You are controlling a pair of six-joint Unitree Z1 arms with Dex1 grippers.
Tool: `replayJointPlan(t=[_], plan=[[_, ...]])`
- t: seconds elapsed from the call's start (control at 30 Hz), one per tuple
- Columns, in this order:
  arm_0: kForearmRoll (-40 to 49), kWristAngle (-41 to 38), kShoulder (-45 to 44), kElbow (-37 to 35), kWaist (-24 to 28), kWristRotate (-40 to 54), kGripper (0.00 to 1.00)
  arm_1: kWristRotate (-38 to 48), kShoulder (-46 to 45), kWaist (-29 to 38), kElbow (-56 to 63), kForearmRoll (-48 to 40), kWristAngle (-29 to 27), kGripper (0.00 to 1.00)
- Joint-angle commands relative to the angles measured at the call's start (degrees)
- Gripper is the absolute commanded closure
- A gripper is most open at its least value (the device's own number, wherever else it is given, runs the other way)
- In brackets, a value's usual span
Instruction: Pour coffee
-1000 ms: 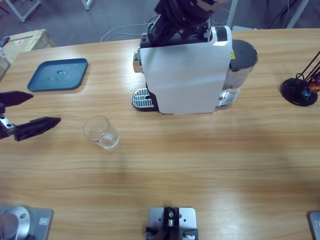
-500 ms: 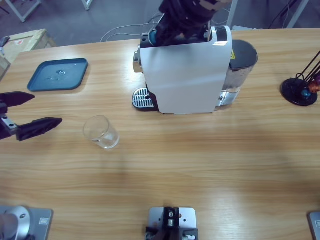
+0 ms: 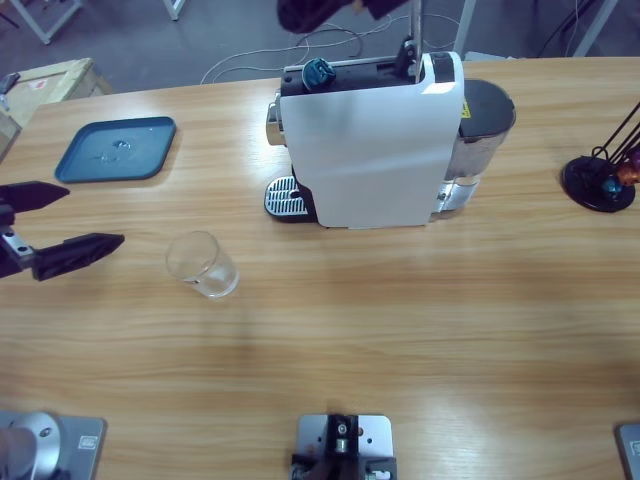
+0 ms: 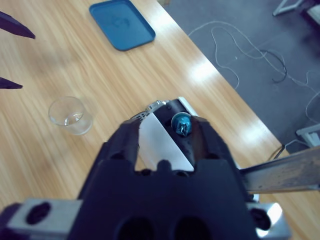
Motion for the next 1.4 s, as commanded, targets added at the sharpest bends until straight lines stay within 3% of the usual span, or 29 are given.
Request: replayJointPlan(t=[0.03, 0.07, 0.13, 0.37, 0.5, 0.53, 0.77, 1.0, 1.1, 1.17, 1.2, 1.27, 1.4], plan=[[-0.49, 0.24, -0.56, 1.17, -0.49, -0.28, 0.009, 5.10, 10.45, 0.51, -1.48, 1.35, -0.05, 1.000], [-0.49, 0.29, -0.56, 1.26, -0.49, -0.28, 0.009, 5.31, 11.10, 0.39, -2.08, 2.00, 0.86, 0.979], [-0.49, 0.20, -0.37, 1.61, -0.49, -0.28, 0.009, 5.59, 12.17, 0.07, -2.64, 2.79, 1.25, 0.689], [-0.58, 0.20, 0.57, 2.28, -0.49, -0.46, 0.009, 5.54, 12.57, -5.20, -3.52, 3.02, -0.19, 0.668], [-1.18, 0.20, 1.34, 2.60, -0.49, -0.47, 0.009, 5.10, 11.10, -5.61, -4.19, 3.11, -0.28, 0.521], [-1.39, 0.20, 1.48, 2.67, -0.49, -0.54, 0.009, 5.10, 10.67, -5.55, -4.60, 3.14, -0.28, 0.433], [-1.99, 0.15, 1.48, 2.37, -0.49, -0.54, 0.009, 5.17, 7.25, -5.17, -5.76, 4.11, -0.53, 0.393], [-3.78, 0.73, 1.43, 1.88, -0.49, -2.13, 0.009, 7.95, -9.88, -0.56, 3.70, 6.89, 2.36, 0.410], [-4.01, 0.78, 1.37, 1.51, -0.49, -2.13, 0.009, 10.38, -18.58, 1.28, 12.42, 6.98, 1.53, 0.593], [-4.25, 0.22, 1.52, 1.16, -0.49, -2.13, 0.009, 13.54, -26.28, 1.37, 20.61, 6.98, -1.86, 0.925], [-4.25, -0.19, 1.85, 0.94, -0.49, -2.09, 0.009, 14.37, -29.54, 1.37, 24.43, 6.87, -3.64, 1.000], [-4.18, -0.57, 2.34, 0.07, -0.49, -1.86, 0.009, 14.59, -34.71, 0.18, 30.21, 6.62, -6.89, 1.000], [-4.17, -0.50, 2.41, -1.78, -0.49, -1.28, 0.009, 19.43, -37.93, -9.91, 37.06, 4.55, -11.71, 1.000]])
